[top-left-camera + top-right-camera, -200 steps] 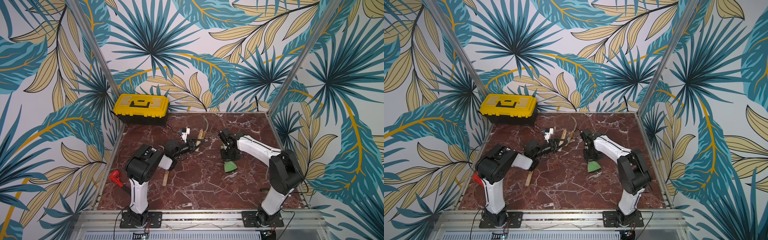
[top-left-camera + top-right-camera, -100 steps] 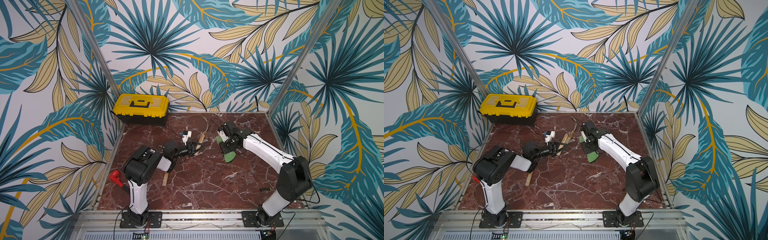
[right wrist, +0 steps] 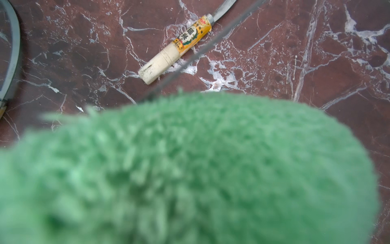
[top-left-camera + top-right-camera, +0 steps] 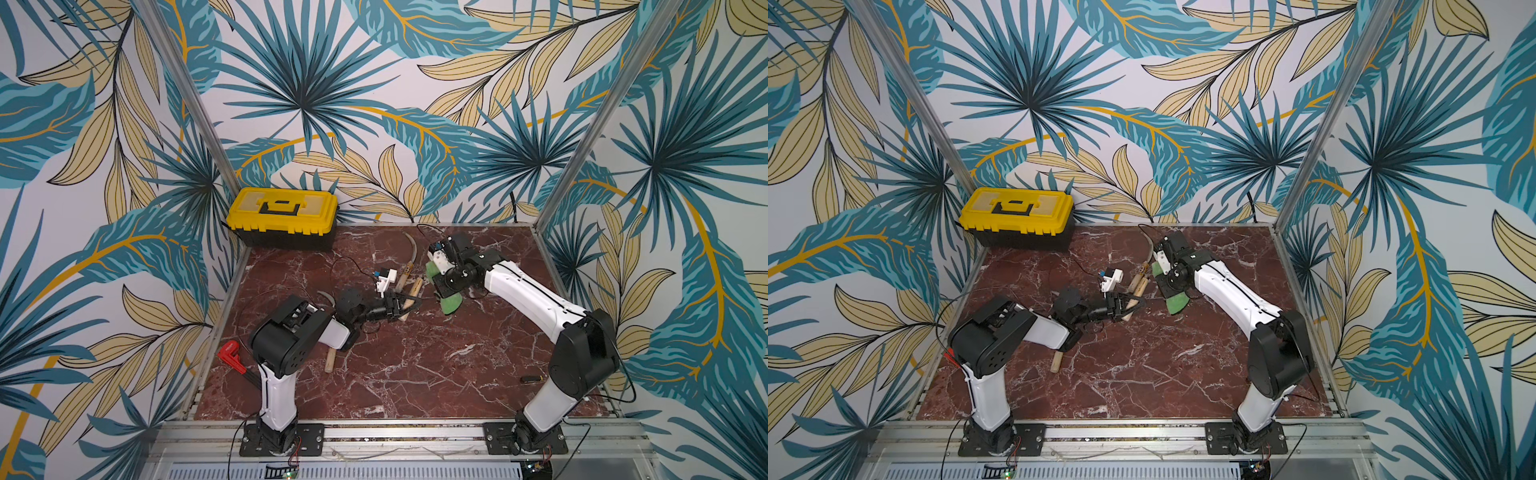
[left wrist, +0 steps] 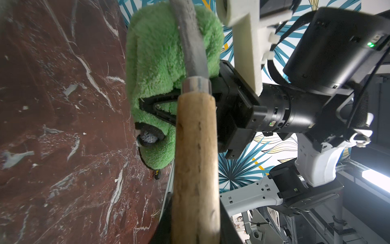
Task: Wipe small sickles with rags
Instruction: Wipe the small sickle.
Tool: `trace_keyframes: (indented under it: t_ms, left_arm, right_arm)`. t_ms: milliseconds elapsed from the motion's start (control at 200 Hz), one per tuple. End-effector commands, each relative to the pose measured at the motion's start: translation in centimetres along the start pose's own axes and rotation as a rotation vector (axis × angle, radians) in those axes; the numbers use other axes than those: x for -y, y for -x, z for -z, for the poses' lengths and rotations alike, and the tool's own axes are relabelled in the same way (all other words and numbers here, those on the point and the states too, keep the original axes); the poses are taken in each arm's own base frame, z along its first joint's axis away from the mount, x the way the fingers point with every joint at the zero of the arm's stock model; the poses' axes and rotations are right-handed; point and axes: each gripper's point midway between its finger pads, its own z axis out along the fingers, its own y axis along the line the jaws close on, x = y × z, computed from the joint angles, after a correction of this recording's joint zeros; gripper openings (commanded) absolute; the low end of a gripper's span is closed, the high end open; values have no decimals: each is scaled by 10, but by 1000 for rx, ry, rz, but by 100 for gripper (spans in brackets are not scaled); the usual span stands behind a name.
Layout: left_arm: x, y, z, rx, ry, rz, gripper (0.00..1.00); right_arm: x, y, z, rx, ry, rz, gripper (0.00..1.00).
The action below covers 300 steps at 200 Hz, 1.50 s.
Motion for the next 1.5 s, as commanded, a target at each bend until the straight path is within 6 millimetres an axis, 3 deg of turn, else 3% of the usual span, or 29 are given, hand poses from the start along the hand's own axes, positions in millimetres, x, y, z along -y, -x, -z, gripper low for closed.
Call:
trace_keyframes:
  t_ms: [0, 361, 691, 931, 1297, 1497]
  left_arm:
    - [9, 0, -5, -5, -33, -39, 0]
    - [13, -8, -7, -22, -39, -35, 0]
    - [18, -14, -5, -35, -45, -38, 0]
    - [19, -9, -10, -35, -53, -35, 0]
    - [21, 7, -25, -33, -82, -38, 0]
    - [25, 14, -31, -34, -100, -42, 0]
  right_arm:
    - [-1, 6, -1, -1, 13, 15, 7]
    - [24, 25, 3, 56, 56, -106, 8]
    - [41, 47, -6, 59, 84, -128, 8]
    - [14, 59, 7, 117, 240, -91, 7]
    - [-30, 50, 31, 141, 346, -24, 7]
    - [-36, 49, 39, 146, 341, 8, 7]
